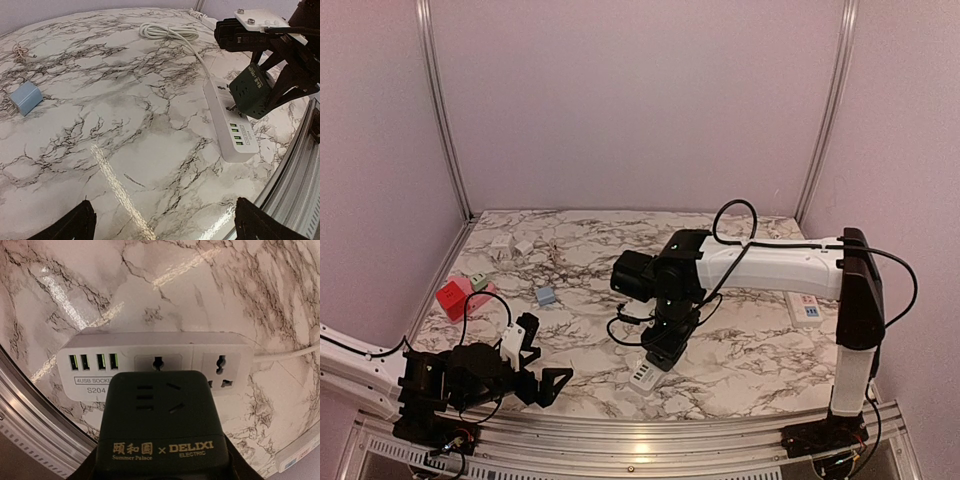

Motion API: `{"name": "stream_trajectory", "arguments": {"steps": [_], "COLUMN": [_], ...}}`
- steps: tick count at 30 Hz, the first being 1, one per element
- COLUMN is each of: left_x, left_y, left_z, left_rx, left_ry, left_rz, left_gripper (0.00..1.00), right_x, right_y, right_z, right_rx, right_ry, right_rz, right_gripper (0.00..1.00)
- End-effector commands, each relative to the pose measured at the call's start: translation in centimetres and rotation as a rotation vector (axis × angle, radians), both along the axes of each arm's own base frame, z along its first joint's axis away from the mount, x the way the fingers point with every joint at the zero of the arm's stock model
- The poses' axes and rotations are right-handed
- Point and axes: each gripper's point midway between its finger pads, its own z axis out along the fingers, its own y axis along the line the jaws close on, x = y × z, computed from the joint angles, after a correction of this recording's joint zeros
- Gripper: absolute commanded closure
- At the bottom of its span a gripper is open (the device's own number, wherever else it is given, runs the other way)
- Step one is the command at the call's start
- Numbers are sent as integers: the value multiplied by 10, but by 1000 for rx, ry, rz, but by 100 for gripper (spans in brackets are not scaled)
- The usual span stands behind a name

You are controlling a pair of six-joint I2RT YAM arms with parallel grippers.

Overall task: Insert the plug
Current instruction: Insert the plug into the socket slot.

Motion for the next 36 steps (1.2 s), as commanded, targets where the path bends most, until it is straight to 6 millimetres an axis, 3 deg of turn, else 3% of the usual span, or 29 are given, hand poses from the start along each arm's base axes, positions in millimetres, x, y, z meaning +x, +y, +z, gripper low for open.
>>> {"name": "stream_trajectory", "arguments": {"steps": [1, 10, 16, 23, 31, 36], "left_x": [1, 1, 2, 1, -1, -3], "left_y": [-2, 2, 2, 0, 4, 7], "left_z": [6, 6, 3, 0, -2, 2], "left_rx": [-18, -23, -13, -14, -34, -71], "left_ry": [-16, -23, -21, -11, 1, 4], "left_rz": [3, 6, 9, 5, 7, 5], "left_gripper": [1, 1, 1, 1, 1, 1], "right_x": [-4, -8, -27, -24, -11, -14], "right_y": [-2, -11, -14, -12, -7, -5], "right_z": [-18, -9, -18, -23, -54, -85], "right_rx": [-40, -3, 26, 27, -57, -114], "right_ry": [32, 62, 154, 175, 197, 245], "right_rz": [-2, -8, 7, -2, -16, -15], "right_gripper": [100, 100, 100, 100, 100, 100]}}
